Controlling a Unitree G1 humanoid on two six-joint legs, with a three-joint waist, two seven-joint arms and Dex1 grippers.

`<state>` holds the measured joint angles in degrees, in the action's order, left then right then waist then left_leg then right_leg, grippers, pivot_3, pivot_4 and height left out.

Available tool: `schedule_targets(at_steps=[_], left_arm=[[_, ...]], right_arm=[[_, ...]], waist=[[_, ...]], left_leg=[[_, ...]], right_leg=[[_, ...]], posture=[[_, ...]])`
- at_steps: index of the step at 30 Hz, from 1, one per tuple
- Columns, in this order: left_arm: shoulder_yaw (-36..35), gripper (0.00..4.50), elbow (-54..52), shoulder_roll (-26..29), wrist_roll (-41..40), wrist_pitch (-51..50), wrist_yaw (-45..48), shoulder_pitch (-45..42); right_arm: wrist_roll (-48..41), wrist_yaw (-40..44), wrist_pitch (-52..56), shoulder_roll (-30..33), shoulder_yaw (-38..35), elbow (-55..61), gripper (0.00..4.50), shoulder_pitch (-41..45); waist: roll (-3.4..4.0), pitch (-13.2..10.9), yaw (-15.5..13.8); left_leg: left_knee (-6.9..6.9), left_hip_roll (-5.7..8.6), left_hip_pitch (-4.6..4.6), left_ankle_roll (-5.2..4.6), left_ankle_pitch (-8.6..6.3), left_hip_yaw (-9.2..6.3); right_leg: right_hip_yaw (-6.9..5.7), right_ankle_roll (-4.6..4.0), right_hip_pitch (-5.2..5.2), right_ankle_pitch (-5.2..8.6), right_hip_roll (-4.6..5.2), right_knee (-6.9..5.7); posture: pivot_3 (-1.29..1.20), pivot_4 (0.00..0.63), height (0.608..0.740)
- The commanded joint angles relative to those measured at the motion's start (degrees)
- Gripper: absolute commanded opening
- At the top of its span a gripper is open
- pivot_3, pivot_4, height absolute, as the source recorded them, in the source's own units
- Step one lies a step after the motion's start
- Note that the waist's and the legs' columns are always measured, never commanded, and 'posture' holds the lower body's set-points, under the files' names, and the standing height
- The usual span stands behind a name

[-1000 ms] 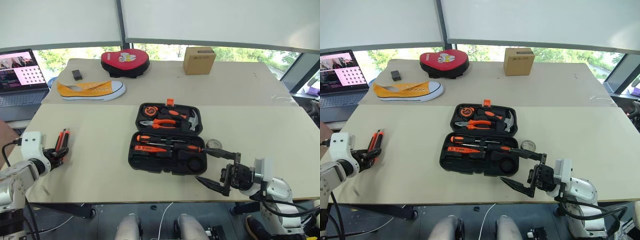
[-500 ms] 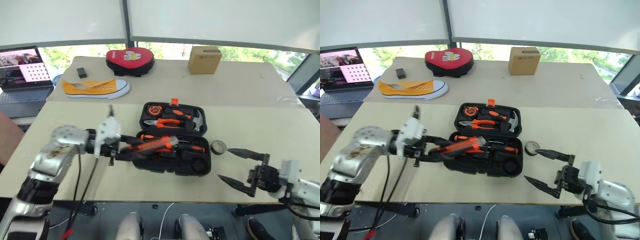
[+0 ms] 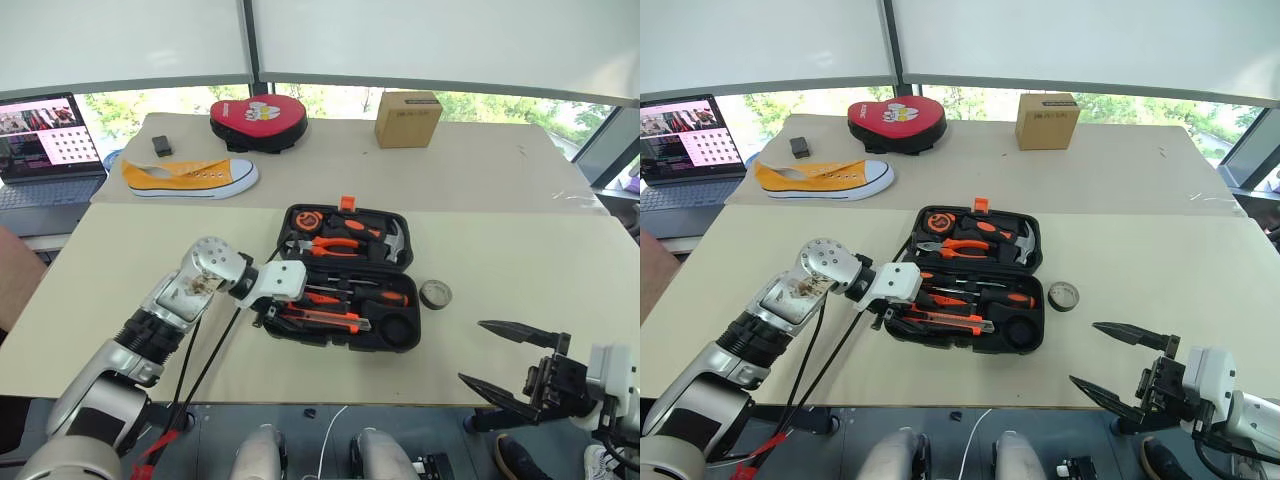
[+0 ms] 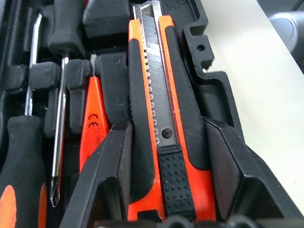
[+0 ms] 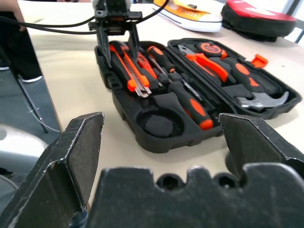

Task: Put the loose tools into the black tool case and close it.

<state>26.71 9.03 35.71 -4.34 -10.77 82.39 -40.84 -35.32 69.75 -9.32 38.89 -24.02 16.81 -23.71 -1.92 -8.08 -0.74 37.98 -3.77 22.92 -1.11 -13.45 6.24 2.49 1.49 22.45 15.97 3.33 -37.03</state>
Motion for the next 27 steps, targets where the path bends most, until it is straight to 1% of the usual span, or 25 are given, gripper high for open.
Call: schedule_targets(at_steps=[1,5,9,11,12,13,16,18,21,24,26,27], left_arm=[[1.0,1.75,-0.1,-2.0,2.1,-1.9,-1.4,-1.7],[1.4,1.75,0.5,-3.3,3.9,-3.4,-2.5,-2.1],[0.7,1.75,-0.8,-3.3,3.2,-5.1,-2.0,-1.1],[-0.5,2.76,-0.7,-3.2,2.7,-3.4,-2.8,-0.5],[-1.8,2.92,-0.3,-3.7,1.9,-2.1,-3.3,-0.4],[-3.7,3.22,-0.1,-4.7,-0.1,-2.3,-4.0,-0.5],[-9.8,3.22,0.6,-7.6,-6.3,-3.5,-5.2,-1.3],[-11.6,3.22,0.4,-7.3,-8.2,-2.7,-4.0,-0.9],[-13.6,3.22,0.4,-6.6,-9.7,-1.9,-3.9,0.8],[-13.0,2.5,-0.8,-4.5,-9.0,0.3,-2.5,4.0],[-13.0,1.68,-1.4,-4.1,-9.3,0.8,-2.2,4.8],[-13.0,1.35,-1.7,-4.0,-9.6,0.7,-1.9,5.1]], right_arm=[[-1.4,-0.2,-0.2,-0.1,-2.0,0.6,4.5,0.2],[-0.6,-0.5,-0.3,-0.4,-0.9,0.0,4.5,1.0],[-0.2,-0.8,-0.2,-0.8,-0.1,0.1,4.5,1.6],[-0.1,-1.0,0.0,-0.9,0.3,0.1,4.5,2.0],[0.0,-1.1,0.1,-1.0,0.5,0.1,4.5,2.1],[0.1,-1.2,0.2,-1.0,0.7,0.0,4.5,2.3],[0.4,-1.7,0.4,-1.2,1.3,0.0,4.5,2.7],[0.4,-2.1,0.6,-1.3,1.5,0.1,4.5,3.0],[0.4,-2.8,0.8,-1.4,1.8,0.2,4.5,3.3],[0.3,-3.3,1.2,-1.5,2.0,0.2,4.5,3.4],[0.4,-3.5,1.3,-1.5,2.0,0.1,4.5,3.4],[0.4,-3.6,1.3,-1.5,2.1,0.0,4.5,3.5]], waist=[[0.01,0.0,-0.1],[0.03,0.0,-0.3],[0.04,0.0,-0.5],[0.04,0.0,-0.4],[0.04,0.0,-0.4],[0.04,0.0,-0.4],[0.03,0.0,-0.5],[0.04,0.0,-0.2],[0.06,0.0,0.2],[0.14,0.1,0.4],[0.16,0.0,0.3],[0.15,0.0,0.2]], left_leg=[[0.01,0.0,-0.01,0.0,0.0,0.0],[0.1,0.03,-0.02,-0.01,0.0,-0.06],[0.25,0.03,0.0,-0.05,-0.02,-0.11],[0.27,0.03,0.01,-0.06,-0.03,-0.12],[0.27,0.03,0.0,-0.06,-0.03,-0.12],[0.27,0.02,0.0,-0.06,-0.03,-0.13],[0.33,0.02,0.14,-0.07,-0.03,-0.18],[0.47,-0.02,0.32,-0.11,-0.06,-0.32],[0.46,-0.01,0.31,-0.13,-0.08,-0.52],[0.44,-0.01,0.24,-0.13,-0.08,-0.69],[0.42,-0.01,0.22,-0.13,-0.08,-0.69],[0.42,-0.01,0.25,-0.13,-0.08,-0.69]], right_leg=[[-0.01,0.0,-0.02,0.0,0.01,0.0],[-0.04,0.01,-0.11,0.0,0.01,0.0],[-0.04,0.03,-0.17,-0.02,0.01,-0.01],[-0.04,0.04,-0.17,-0.02,0.01,-0.01],[-0.04,0.04,-0.17,-0.02,0.01,-0.01],[-0.04,0.04,-0.17,-0.02,0.01,-0.02],[-0.09,0.04,-0.1,-0.02,0.02,-0.04],[-0.16,0.05,0.0,-0.03,0.01,-0.05],[-0.14,0.06,0.01,-0.02,-0.03,-0.06],[-0.1,0.06,-0.01,-0.02,-0.06,-0.07],[-0.11,0.06,-0.04,-0.02,-0.06,-0.07],[-0.14,0.06,-0.03,-0.02,-0.06,-0.07]], posture=[[0.0,0.15,0.74],[0.0,0.15,0.74],[0.0,0.15,0.74],[0.0,0.15,0.74],[0.0,0.15,0.74],[0.0,0.15,0.74],[0.0,0.15,0.74],[0.0,0.15,0.74],[0.0,0.15,0.74],[0.0,0.15,0.74],[0.0,0.15,0.74],[0.0,0.15,0.74]])
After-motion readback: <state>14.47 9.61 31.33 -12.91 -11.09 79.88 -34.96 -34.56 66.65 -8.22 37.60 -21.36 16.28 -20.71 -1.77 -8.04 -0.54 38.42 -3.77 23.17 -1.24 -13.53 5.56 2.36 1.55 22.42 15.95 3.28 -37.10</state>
